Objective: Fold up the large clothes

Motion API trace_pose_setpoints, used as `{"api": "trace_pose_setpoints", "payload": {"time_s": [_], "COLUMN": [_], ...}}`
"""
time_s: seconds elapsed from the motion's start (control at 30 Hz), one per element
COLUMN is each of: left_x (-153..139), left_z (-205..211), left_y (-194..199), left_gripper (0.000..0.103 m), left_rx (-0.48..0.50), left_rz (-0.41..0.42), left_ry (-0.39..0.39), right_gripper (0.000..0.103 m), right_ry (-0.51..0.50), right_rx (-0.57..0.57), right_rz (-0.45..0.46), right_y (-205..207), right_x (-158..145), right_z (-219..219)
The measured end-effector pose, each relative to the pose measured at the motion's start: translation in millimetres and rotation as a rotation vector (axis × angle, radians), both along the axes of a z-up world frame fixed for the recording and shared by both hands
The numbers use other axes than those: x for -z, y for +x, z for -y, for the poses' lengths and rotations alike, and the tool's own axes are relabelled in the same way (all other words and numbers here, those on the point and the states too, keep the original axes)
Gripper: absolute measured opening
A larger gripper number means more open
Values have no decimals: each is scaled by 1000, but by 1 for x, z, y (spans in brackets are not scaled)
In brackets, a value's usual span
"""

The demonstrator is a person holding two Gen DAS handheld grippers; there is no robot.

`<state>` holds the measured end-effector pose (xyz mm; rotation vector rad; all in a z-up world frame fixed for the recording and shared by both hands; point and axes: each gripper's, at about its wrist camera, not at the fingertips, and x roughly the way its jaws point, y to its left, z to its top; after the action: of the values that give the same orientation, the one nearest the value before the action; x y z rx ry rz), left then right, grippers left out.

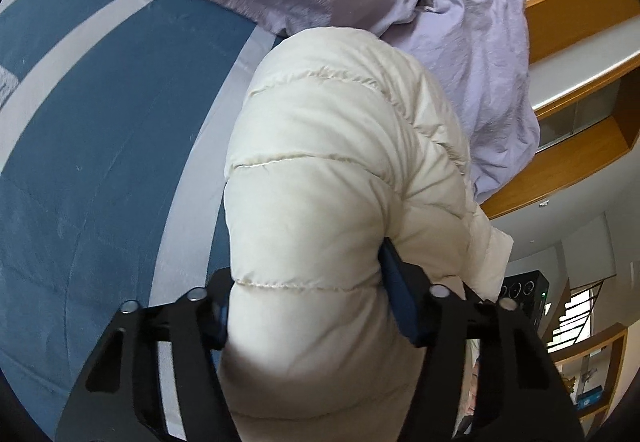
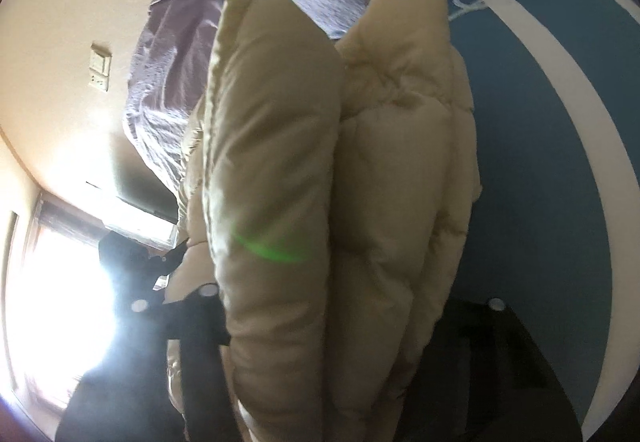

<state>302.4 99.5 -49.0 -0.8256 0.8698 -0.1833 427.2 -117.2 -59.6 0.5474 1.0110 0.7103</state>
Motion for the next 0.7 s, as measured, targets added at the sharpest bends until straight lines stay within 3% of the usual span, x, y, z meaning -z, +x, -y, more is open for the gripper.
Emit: {"api": "trace_pose_setpoints", "payload": {"time_s": [0.1,0.2,0.43,0.7], "left_x": [-6,-14,-29,-33], "left_z": [-5,-14,-44,-74], "left_y": [-1,-6,-18,-21], "left_gripper": [48,47,47,47], "left_rx": [-1,-14,-66,-136], "left_rz": [27,48,86,93], "left_ry": [0,2,23,90], "right_gripper": [39,35,34,35], "right_ry": [-10,-25,-31,-120], "right_rx": [-6,-18,-69,-103], "right_rz": [30,56,113,215], "right_y": [3,5,15,17], "right_x": [-9,-20,-37,-41], "right_z": [-8,-18,-56,-90]}}
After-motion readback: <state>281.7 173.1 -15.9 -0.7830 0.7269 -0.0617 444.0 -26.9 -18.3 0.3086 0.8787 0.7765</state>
